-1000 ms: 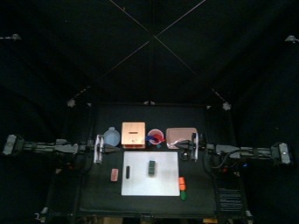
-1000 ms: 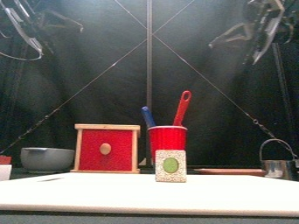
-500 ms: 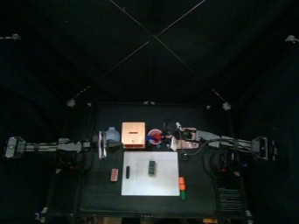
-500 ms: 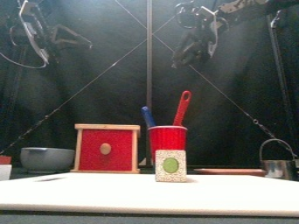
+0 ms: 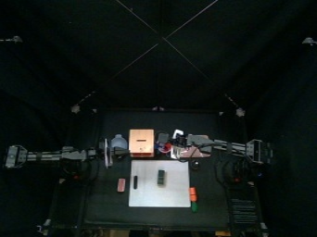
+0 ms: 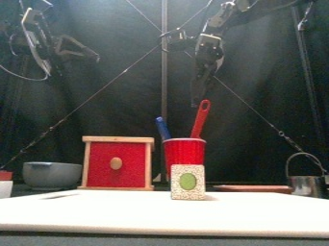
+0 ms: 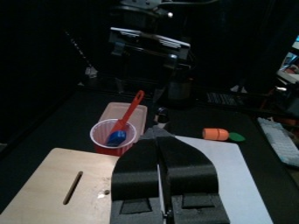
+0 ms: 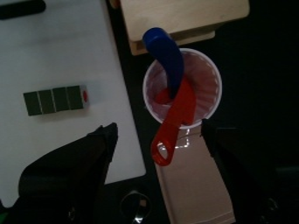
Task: Cut the sushi into 4 pieces with the knife
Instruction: Pick up the knife at its handle with right hand
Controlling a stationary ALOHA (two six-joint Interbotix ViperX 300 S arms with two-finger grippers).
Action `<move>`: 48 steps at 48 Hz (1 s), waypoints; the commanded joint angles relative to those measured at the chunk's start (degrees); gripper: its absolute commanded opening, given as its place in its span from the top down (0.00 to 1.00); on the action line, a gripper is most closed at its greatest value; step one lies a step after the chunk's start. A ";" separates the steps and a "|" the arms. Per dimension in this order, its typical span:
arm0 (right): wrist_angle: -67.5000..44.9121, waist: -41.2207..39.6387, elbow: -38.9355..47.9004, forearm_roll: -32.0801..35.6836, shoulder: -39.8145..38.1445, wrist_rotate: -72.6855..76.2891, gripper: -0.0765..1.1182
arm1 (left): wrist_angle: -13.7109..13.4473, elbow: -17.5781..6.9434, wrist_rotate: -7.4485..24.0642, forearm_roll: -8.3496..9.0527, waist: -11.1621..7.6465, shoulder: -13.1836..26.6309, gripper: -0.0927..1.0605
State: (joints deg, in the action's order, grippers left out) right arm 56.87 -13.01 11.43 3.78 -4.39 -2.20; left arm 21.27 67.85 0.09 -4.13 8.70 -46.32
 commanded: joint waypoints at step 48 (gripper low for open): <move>15.03 0.00 -10.11 8.79 11.16 -6.86 0.15 | 0.44 0.18 0.09 0.00 1.23 0.18 0.87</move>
State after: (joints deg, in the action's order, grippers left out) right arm 71.89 -12.92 3.16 12.83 7.47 -8.70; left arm 21.27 68.64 0.18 -4.13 9.58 -46.32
